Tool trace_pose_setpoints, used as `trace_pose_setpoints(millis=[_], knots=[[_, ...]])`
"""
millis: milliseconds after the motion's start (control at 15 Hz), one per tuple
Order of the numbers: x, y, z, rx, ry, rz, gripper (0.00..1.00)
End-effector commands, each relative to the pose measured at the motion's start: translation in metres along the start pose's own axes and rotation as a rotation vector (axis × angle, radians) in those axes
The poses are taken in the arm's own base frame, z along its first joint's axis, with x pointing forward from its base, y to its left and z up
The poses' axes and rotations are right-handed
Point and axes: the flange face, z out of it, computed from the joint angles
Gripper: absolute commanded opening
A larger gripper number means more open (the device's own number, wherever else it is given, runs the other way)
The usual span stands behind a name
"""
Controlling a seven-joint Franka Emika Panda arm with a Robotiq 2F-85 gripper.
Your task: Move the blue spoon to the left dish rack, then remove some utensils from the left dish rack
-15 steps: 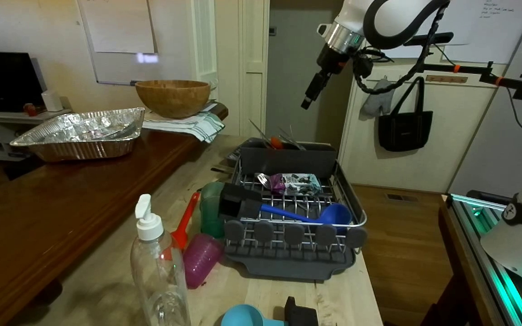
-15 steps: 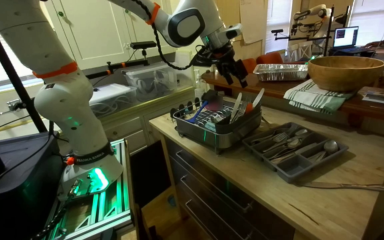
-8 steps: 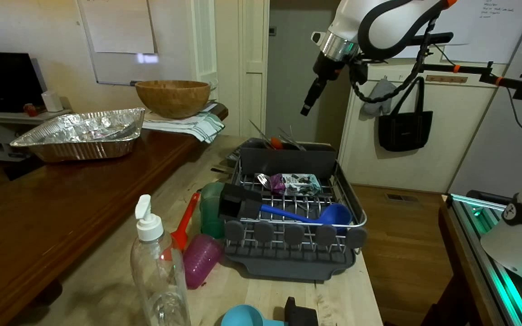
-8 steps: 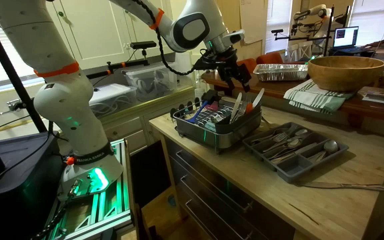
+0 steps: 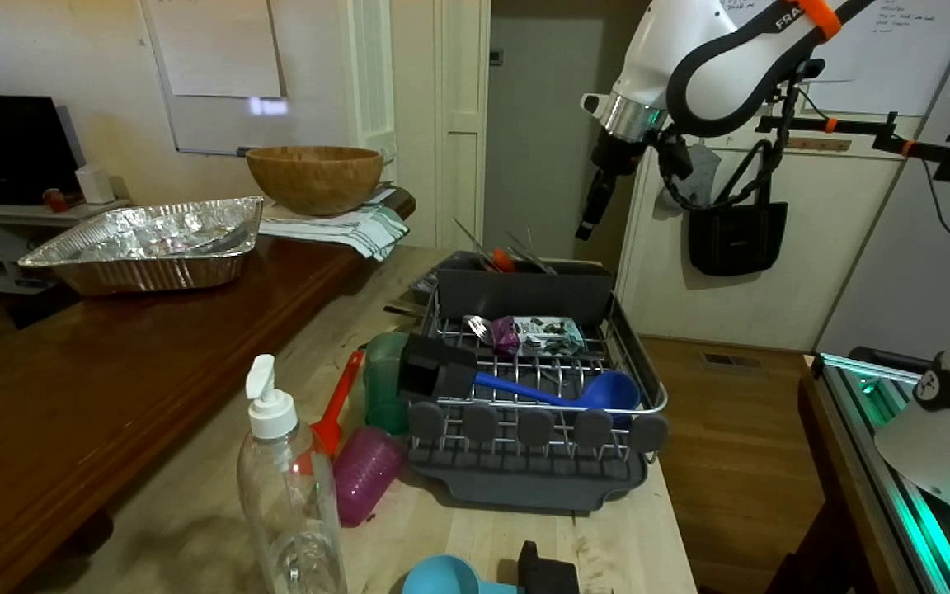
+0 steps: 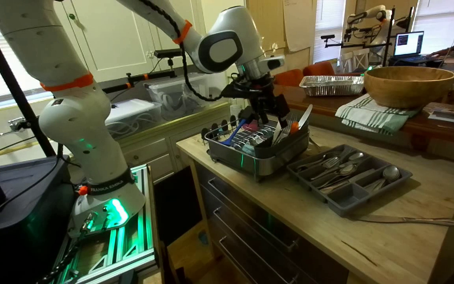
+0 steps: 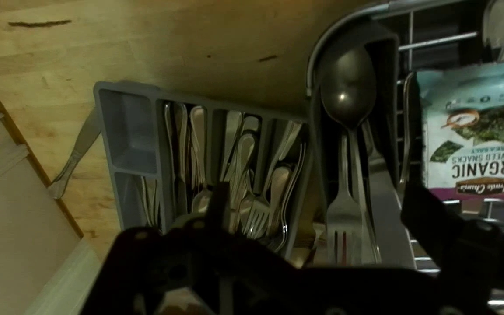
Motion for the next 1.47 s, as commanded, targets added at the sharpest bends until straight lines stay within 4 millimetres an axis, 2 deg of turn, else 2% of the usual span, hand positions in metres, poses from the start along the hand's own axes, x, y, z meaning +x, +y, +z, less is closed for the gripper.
trace_pose_setpoints(millis=[0, 200, 333, 600, 1067, 1200, 1400], knots=[[-0.024, -0.015, 0.012, 0.023, 0.008, -0.089, 1.0], [-0.032, -0.038, 0.022, 0.05, 0.05, -0.124, 1.0], [-0.029, -0.046, 0.03, 0.045, 0.099, -0.085, 1.0], [-0.026, -0.043, 0.026, 0.03, 0.106, -0.083, 1.0], [0.002, -0.086, 0.028, 0.075, 0.229, -0.099, 1.0], [0.006, -0.083, 0.031, 0.061, 0.255, -0.067, 1.0], [0.008, -0.067, 0.03, 0.023, 0.328, 0.006, 1.0]])
